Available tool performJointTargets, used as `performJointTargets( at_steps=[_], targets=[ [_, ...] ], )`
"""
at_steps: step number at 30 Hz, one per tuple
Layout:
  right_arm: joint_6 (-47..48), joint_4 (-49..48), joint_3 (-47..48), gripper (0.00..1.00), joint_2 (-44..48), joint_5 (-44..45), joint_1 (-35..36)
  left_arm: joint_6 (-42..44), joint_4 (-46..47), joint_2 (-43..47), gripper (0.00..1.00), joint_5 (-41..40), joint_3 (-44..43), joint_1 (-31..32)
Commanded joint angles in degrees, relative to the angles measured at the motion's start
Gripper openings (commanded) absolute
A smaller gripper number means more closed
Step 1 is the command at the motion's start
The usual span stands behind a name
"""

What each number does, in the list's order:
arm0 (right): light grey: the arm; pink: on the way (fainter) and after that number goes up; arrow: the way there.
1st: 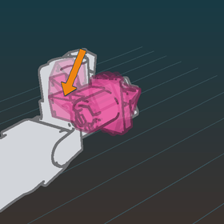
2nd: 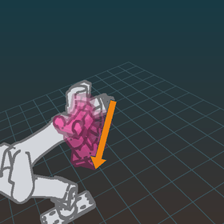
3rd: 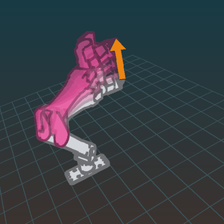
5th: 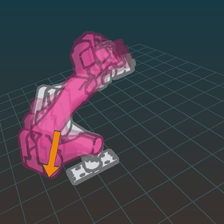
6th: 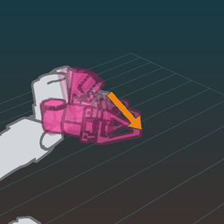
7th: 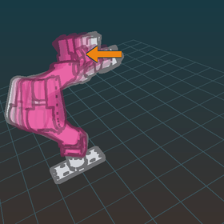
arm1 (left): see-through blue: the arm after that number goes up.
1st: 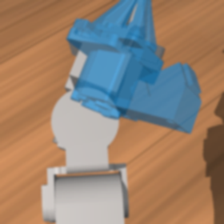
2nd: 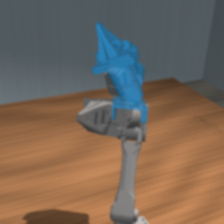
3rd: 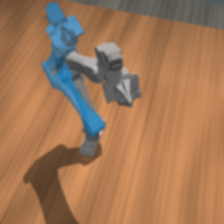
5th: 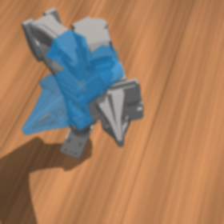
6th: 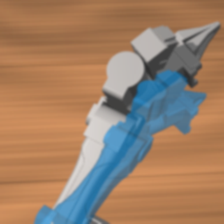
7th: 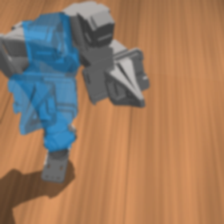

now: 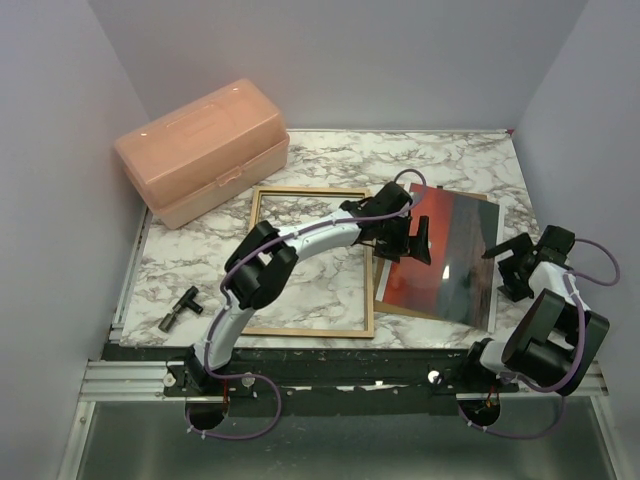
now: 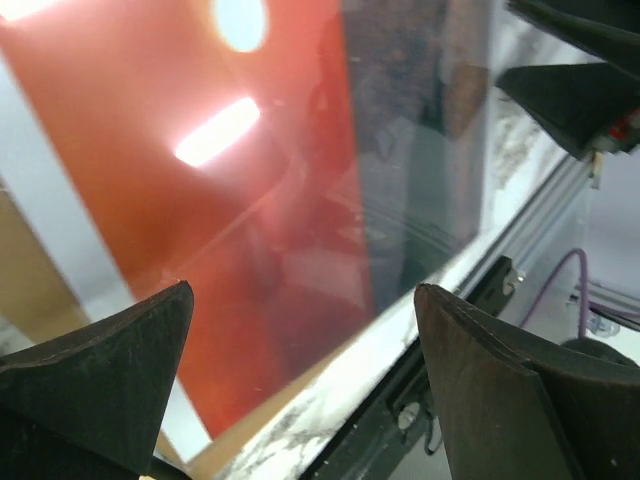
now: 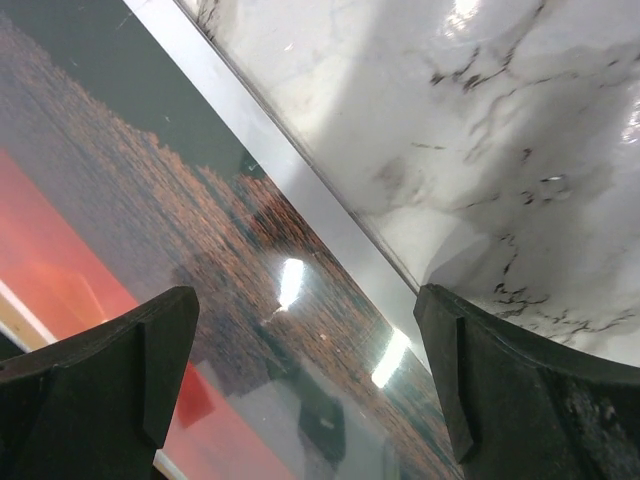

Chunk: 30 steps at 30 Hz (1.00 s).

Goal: Put the photo into the frame

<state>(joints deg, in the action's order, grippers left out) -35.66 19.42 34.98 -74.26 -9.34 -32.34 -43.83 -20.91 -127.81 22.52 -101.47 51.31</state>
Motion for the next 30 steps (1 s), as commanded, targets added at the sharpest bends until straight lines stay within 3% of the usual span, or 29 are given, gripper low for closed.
performJointTargets(
  at_steps=[1,6,12,30],
  targets=[
    [-0.4,4.1,-0.1,1.00,0.2,-6.8,0.4,0.3,2.0,7.6,0.95,2.5,1.4,0.5],
    [0.1,5.1,0.6,1.00,2.1,-8.4,0.4,1.2,1.4,11.1,0.94,1.1,3.4,-0.2],
    [0.8,6.0,1.0,1.00,2.4,-5.1,0.4,3.0,-4.3,9.3,0.96,-5.0,3.0,-2.1],
    [0.6,4.9,0.3,1.00,1.4,-4.8,0.4,4.5,-10.9,-3.6,0.95,-11.2,-5.6,-3.8]
  ],
)
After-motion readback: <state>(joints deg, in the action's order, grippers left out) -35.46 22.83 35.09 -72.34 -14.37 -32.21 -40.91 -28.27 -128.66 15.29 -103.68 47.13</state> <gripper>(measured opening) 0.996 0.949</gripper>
